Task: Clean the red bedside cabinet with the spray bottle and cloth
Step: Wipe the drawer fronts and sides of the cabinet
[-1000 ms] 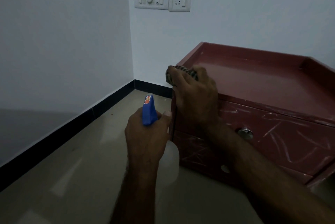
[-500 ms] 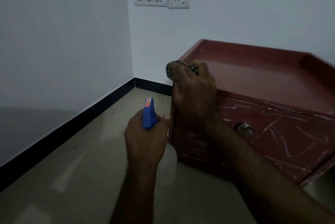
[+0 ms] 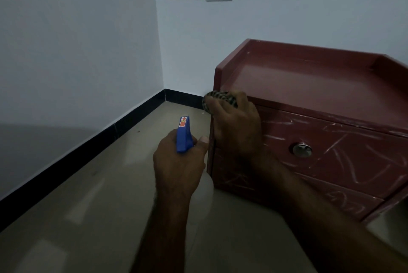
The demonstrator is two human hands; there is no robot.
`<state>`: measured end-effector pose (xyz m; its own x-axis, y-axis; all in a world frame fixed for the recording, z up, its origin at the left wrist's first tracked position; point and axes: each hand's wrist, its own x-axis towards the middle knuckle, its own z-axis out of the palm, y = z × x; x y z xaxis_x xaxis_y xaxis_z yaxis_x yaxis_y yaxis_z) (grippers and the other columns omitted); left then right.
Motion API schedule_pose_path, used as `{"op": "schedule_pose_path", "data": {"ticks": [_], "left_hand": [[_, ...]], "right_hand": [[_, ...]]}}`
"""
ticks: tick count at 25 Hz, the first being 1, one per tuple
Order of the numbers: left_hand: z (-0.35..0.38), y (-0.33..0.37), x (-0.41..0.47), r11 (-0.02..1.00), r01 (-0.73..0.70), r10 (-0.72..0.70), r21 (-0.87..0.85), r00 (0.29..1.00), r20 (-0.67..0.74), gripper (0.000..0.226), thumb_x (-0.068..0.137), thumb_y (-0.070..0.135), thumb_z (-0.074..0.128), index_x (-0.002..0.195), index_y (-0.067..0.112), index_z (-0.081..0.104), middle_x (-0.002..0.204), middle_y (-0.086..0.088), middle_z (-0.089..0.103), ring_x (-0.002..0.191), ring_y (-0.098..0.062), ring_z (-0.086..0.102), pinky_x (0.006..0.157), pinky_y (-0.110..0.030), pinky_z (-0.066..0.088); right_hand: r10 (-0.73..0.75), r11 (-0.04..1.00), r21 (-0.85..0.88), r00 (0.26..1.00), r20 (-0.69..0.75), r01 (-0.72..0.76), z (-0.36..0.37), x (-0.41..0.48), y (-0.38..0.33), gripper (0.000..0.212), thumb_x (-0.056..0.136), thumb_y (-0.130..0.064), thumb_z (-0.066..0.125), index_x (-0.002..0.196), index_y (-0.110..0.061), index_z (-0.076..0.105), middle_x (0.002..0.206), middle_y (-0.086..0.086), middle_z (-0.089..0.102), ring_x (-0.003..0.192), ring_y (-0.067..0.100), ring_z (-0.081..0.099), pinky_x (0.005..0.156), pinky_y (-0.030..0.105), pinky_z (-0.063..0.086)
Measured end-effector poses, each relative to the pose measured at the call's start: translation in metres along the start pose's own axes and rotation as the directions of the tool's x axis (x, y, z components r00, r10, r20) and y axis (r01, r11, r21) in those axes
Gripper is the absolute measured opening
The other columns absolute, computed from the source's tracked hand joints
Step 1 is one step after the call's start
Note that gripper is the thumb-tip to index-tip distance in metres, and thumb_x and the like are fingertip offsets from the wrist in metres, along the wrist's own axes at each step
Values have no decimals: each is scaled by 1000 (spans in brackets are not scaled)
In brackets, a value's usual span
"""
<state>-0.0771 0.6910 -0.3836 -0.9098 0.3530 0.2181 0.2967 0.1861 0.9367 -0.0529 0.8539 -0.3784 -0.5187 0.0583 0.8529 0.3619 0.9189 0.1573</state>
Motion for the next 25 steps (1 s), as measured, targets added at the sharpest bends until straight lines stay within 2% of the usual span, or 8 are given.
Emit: {"op": "schedule_pose_path", "data": {"ticks": [2,5,9,13,19,23,25], "left_hand": [[-1,-3,-2,1000,-5,5,-22,1000,-19,21,90,33,72,89,14,63,75,-5,67,64,-9,67,50,-1,42],[-1,-8,-6,998,15,-18,-65,999,-45,19,90,29,74,89,13,63,77,-8,67,61,-16,66,48,-2,43],[0,-9,-4,997,15,-18,-71,999,-39,20,90,29,74,89,12,63,77,-8,67,60,-15,66,49,-2,43],[0,-11,-3,995,39,-43,-88,998,-46,20,89,29,74,91,12,63,79,-8,67,62,-16,66,47,-2,43],[2,-11,-8,992,45,-49,-122,999,-24,18,90,26,74,89,14,62,80,-9,67,64,-18,67,47,-4,44],[3,-12,-8,994,36,-39,-101,999,-21,19,90,27,74,91,12,63,80,-9,67,65,-17,67,47,-2,43],[3,-12,-8,994,43,-45,-101,999,-18,20,90,27,74,92,10,63,82,-11,68,65,-18,67,47,-2,43]], "right_hand": [[47,998,37,998,-29,-46,4,7,-1,57,76,-14,82,131,-15,66,115,10,73,110,36,58,71,41,54],[106,992,80,990,-91,-99,9,10,-1,59,79,-15,80,135,-18,62,116,6,71,111,31,52,72,39,52],[92,992,85,995,-44,-88,14,-28,-11,61,73,-7,84,130,-17,65,114,8,67,106,32,55,66,40,55],[154,983,116,983,-99,-142,19,-13,-7,62,78,-13,79,136,-19,59,114,8,64,107,30,51,69,38,51],[163,980,127,985,-59,-154,13,-28,-13,58,73,-10,86,128,-14,69,108,12,70,100,36,62,66,42,58],[201,974,137,968,-150,-181,10,-4,-2,56,80,-18,79,133,-19,59,116,2,63,106,32,54,70,39,55],[221,968,157,964,-148,-197,7,-17,-3,55,79,-15,81,130,-17,62,118,2,54,103,35,58,69,41,56]]}}
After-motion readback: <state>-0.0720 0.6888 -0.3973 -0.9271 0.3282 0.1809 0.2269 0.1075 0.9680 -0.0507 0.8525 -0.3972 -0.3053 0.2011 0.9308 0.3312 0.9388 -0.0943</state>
